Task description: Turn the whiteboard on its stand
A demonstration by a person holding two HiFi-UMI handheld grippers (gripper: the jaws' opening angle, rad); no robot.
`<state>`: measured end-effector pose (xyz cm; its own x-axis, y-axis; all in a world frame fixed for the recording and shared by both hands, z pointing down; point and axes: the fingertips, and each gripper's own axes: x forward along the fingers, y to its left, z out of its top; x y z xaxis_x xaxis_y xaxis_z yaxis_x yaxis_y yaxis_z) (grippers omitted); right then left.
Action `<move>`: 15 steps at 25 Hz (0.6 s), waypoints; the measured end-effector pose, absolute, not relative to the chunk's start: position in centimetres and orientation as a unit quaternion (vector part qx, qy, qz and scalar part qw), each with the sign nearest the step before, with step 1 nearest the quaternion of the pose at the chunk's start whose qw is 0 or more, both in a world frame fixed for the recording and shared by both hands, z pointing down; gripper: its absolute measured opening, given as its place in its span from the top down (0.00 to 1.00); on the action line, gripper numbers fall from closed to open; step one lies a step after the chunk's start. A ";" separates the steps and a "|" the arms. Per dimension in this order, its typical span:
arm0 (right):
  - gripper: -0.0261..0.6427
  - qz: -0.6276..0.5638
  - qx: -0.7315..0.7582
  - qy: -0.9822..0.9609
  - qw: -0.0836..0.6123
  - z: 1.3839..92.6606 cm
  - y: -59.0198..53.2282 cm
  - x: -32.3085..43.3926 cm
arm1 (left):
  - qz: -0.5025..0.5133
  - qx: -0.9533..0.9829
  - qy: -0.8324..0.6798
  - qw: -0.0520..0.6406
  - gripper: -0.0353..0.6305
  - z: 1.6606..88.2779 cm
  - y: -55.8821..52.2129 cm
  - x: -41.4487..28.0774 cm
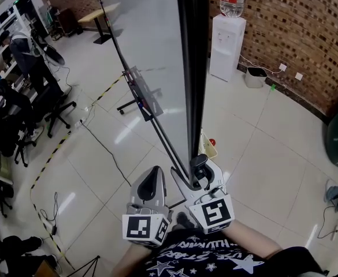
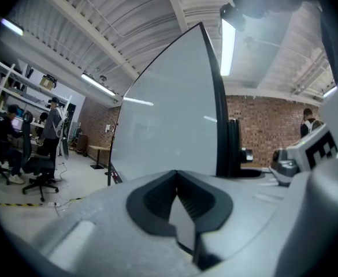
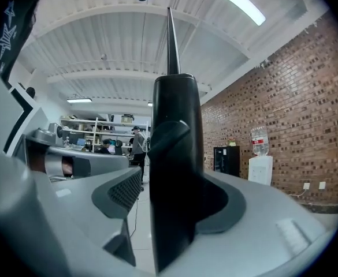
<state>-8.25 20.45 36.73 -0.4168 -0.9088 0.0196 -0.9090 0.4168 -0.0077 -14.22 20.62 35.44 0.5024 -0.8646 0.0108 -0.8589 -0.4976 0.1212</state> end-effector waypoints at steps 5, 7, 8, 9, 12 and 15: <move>0.53 0.011 0.539 -0.842 0.009 36.6 21.1 -8.1 | -0.027 0.866 -0.498 0.051 0.94 34.9 21.4 -13.9; 0.53 0.013 0.541 -0.841 0.010 36.6 21.8 -7.8 | -0.026 0.865 -0.498 0.051 0.94 35.0 21.8 -13.9; 0.53 0.014 0.543 -0.839 0.010 36.6 22.2 -7.7 | -0.026 0.865 -0.499 0.051 0.94 35.0 22.0 -13.9; 0.53 0.016 0.545 -0.838 0.010 36.6 22.5 -7.5 | -0.026 0.864 -0.500 0.052 0.94 35.1 22.2 -14.0; 0.53 0.017 0.549 -0.835 0.009 36.4 23.6 -7.3 | -0.025 0.862 -0.503 0.055 0.94 35.2 22.8 -14.0; 0.53 0.017 0.554 -0.833 0.007 36.3 24.6 -7.0 | -0.026 0.861 -0.505 0.056 0.94 35.1 23.3 -13.7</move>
